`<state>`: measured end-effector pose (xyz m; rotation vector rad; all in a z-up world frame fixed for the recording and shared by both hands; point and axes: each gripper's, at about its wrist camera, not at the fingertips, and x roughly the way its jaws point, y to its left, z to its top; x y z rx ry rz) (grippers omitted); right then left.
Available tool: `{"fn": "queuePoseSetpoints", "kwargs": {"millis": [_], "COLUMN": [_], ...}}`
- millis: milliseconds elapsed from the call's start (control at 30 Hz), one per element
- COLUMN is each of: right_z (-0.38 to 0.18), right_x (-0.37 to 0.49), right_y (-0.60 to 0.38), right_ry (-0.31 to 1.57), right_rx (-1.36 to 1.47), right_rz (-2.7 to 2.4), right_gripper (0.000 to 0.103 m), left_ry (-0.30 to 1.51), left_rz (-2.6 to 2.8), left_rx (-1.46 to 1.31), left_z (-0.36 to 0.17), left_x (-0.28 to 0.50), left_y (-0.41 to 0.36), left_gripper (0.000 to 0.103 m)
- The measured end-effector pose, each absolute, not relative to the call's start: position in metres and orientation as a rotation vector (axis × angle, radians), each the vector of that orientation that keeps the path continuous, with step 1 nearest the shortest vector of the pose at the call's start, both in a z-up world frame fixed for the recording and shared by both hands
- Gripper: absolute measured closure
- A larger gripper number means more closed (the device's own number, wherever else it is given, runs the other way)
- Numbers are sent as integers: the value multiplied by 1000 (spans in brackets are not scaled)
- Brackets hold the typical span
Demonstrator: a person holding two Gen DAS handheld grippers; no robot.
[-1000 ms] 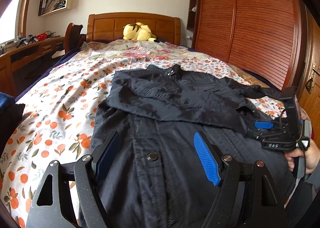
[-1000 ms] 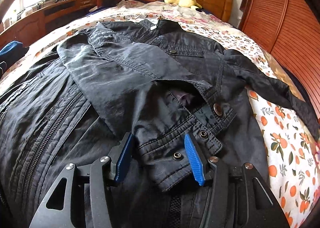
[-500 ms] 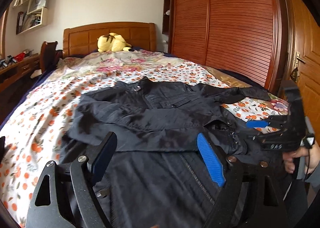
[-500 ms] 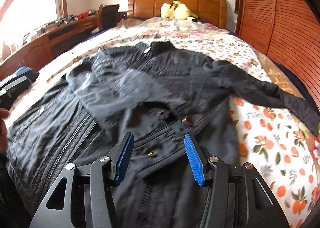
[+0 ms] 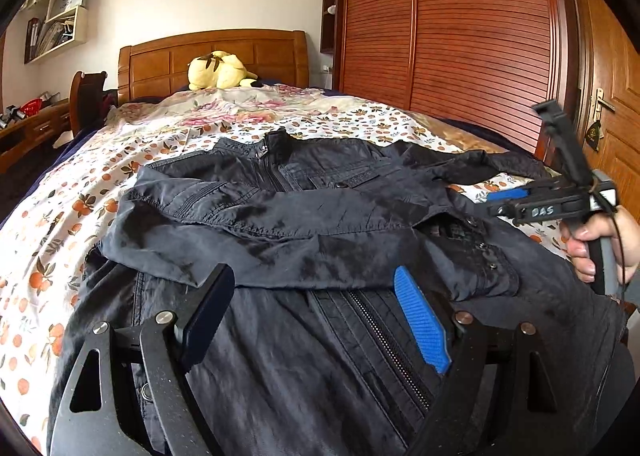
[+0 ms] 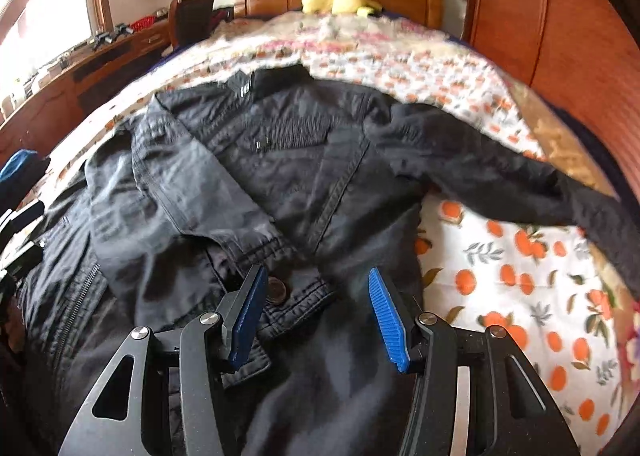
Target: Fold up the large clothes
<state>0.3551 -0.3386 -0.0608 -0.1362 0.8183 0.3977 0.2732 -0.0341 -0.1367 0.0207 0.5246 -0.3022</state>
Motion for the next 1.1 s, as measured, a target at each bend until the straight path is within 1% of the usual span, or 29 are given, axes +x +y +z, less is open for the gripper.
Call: {"fn": "queuePoseSetpoints", "kwargs": {"millis": [33,67,100,133,167,200,267,300,467,633,700,867,933,1000,1100], "right_z": [-66,-70,-75,-80,-83,-84,-82,-80,-63,-70,-67,-45,-41,-38,-35], "right_x": [359,364,367,368,371,370,370,368,349,348,346,332,333,336,342], "right_y": [-338,-339,-339,-338,-337,-336,-336,-337,-351,-348,-349,-376,-391,-409,-443], "right_ry": [839,858,875,890,897,896,886,870,770,793,780,726,719,716,703], "right_rx": [-132,-125,-118,-118,-119,-127,-141,-147,-146,-171,-169,-155,-163,-163,-128], "right_rz": [407,418,438,456,472,479,494,499,467,432,418,359,317,270,175], "right_gripper": [49,52,59,61,68,82,95,100,100,100,100,83,74,54,46], "left_ry": [524,523,525,526,531,536,540,541,542,544,544,545,545,545,546], "left_rz": [-303,-302,-303,-306,-307,-308,-309,-308,-305,-305,-304,-300,-300,-300,-300], "left_rx": [19,17,15,14,12,10,5,1,2,6,3,1,1,3,4], "left_z": [-137,-138,-139,-140,-141,-142,-144,-144,-145,-146,-146,-146,-147,-147,-147], "left_x": [273,273,273,274,275,276,277,277,277,277,277,278,278,278,278], "left_y": [-34,-33,-33,-33,-33,-33,-32,-32,-31,-30,-30,-29,-29,-30,-30], "left_gripper": [20,20,20,20,20,20,20,20,20,20,20,20,20,20,20]}}
